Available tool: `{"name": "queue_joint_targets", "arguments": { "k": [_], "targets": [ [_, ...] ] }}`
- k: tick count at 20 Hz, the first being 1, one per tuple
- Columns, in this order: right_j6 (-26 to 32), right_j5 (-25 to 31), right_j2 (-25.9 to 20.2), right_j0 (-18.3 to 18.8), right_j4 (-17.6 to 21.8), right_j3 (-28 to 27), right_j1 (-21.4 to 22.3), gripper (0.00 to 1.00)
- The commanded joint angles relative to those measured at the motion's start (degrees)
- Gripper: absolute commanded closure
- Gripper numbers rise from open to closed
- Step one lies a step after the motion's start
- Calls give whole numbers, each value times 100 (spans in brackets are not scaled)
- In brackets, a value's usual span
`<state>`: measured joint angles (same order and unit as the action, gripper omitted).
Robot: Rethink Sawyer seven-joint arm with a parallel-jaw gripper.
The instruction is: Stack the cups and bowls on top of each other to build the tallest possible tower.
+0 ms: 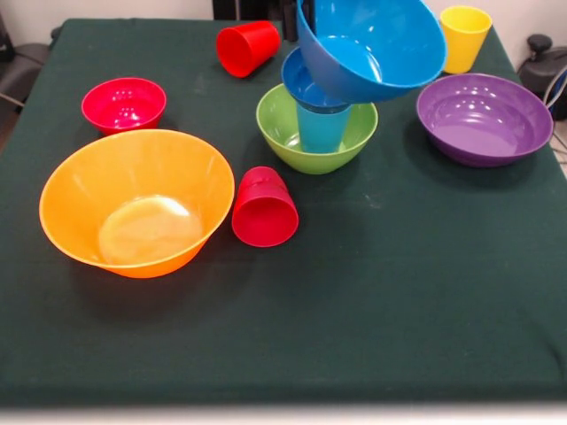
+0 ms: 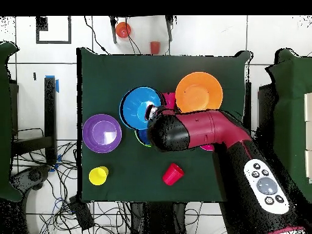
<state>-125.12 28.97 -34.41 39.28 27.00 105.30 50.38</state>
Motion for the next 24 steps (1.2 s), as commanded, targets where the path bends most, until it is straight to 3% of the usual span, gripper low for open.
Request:
{"name": "queue_joint_targets", "arguments": {
  "k": [1,11,17,24],
  "targets": [
    [-31,-446,497,-178,672,156,-557,100],
    [96,-323,536,-240,606,-15,-649,100],
    [300,-131,394,-15,451,311,-287,100],
    [511,240,116,113,119,209,-96,100]
  ]
}}
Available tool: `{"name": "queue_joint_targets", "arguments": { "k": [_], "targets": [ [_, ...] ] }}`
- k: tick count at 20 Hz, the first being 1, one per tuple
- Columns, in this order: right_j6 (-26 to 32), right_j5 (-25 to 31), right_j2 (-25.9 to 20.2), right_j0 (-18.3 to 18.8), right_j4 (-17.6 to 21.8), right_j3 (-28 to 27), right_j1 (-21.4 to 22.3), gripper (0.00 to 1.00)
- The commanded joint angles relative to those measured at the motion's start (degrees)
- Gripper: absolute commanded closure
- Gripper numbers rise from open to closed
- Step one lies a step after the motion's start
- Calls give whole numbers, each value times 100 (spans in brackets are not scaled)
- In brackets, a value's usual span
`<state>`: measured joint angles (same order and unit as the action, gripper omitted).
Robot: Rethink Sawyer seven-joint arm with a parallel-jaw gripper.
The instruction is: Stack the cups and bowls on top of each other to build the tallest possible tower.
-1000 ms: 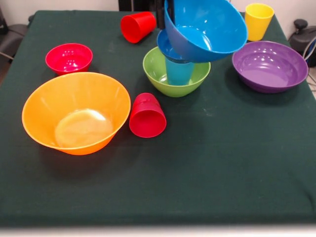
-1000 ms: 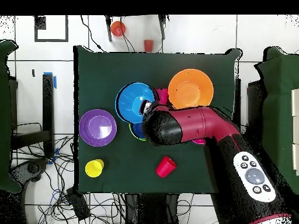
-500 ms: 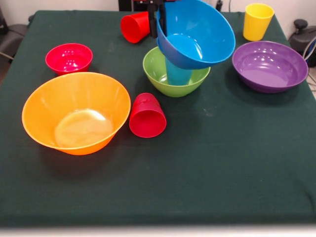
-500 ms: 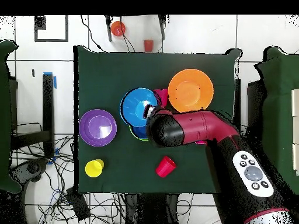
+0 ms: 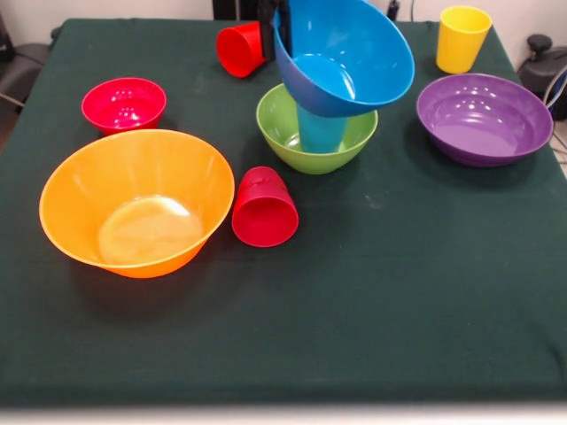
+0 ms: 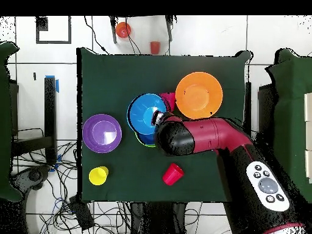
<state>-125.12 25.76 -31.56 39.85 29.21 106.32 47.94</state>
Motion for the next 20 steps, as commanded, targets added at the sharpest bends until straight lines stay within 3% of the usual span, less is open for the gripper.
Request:
{"name": "queue_joint_targets", "arguments": {
  "k": [1,10,20],
  "targets": [
    [522,593,-194,61,-139,114,176,100],
    [592,763,-318,115,-344,3,246,100],
    [598,709,-287,100,-297,40,249,100]
  ]
}}
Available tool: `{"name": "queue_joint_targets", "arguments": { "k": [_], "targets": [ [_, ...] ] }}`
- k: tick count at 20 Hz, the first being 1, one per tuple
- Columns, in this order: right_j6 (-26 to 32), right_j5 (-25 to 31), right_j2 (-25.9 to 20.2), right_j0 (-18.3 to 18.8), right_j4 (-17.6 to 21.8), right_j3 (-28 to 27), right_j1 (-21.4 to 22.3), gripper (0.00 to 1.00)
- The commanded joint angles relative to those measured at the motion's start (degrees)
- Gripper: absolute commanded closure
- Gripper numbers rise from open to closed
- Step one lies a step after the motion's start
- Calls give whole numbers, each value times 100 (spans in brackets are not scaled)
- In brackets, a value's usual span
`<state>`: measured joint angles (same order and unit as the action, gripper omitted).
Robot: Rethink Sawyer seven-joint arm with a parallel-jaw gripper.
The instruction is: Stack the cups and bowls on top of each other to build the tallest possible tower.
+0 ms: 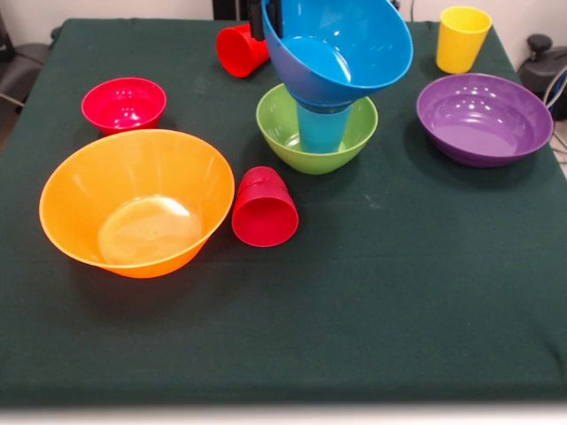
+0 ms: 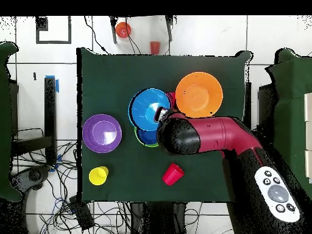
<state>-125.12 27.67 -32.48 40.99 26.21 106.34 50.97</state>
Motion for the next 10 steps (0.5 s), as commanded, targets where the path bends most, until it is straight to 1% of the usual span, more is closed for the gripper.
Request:
{"name": "queue_joint_targets", "arguments": {
  "k": [1,6,9,10],
  "targets": [
    [590,526,-190,-24,-1,33,-45,100],
    [558,649,-250,-32,-159,75,131,100],
    [600,749,-239,-57,-166,2,153,100],
    [617,812,-217,-87,-152,-101,133,100]
  ]
}}
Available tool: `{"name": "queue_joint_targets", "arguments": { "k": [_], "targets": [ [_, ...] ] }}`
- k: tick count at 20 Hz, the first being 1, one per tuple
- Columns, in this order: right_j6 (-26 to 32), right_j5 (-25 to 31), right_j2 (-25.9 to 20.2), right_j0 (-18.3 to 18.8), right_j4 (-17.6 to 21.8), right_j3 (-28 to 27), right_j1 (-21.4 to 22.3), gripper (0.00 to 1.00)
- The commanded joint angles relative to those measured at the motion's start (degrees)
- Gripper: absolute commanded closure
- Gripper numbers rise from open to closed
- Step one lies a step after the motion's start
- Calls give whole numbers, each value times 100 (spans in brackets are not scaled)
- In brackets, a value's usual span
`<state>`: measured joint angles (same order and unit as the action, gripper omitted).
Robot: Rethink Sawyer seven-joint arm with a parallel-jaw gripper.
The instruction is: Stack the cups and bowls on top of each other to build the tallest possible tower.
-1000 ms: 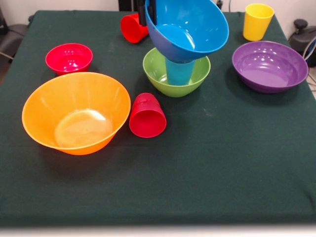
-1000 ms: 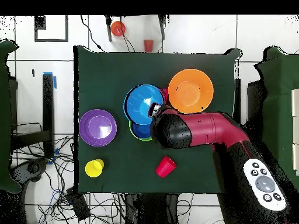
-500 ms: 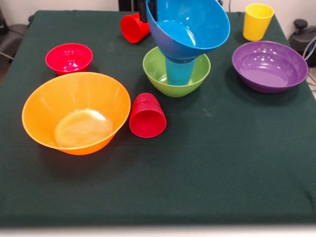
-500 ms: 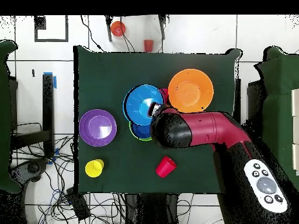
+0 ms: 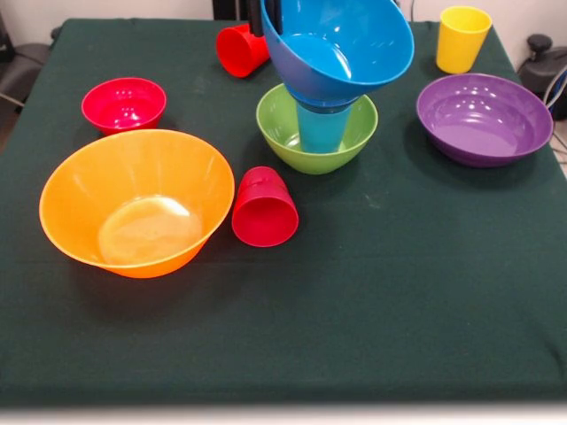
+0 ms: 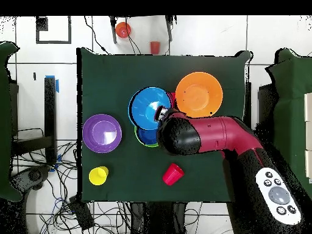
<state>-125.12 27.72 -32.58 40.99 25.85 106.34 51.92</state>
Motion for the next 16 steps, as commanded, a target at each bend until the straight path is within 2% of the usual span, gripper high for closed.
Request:
{"name": "queue_joint_targets", "arguments": {
  "k": [1,9,16],
  "targets": [
    [631,834,-206,-94,-113,-150,18,100],
    [665,957,-270,-74,-207,-201,67,100],
    [541,1012,-199,-219,-163,-312,58,100]
  ]
}}
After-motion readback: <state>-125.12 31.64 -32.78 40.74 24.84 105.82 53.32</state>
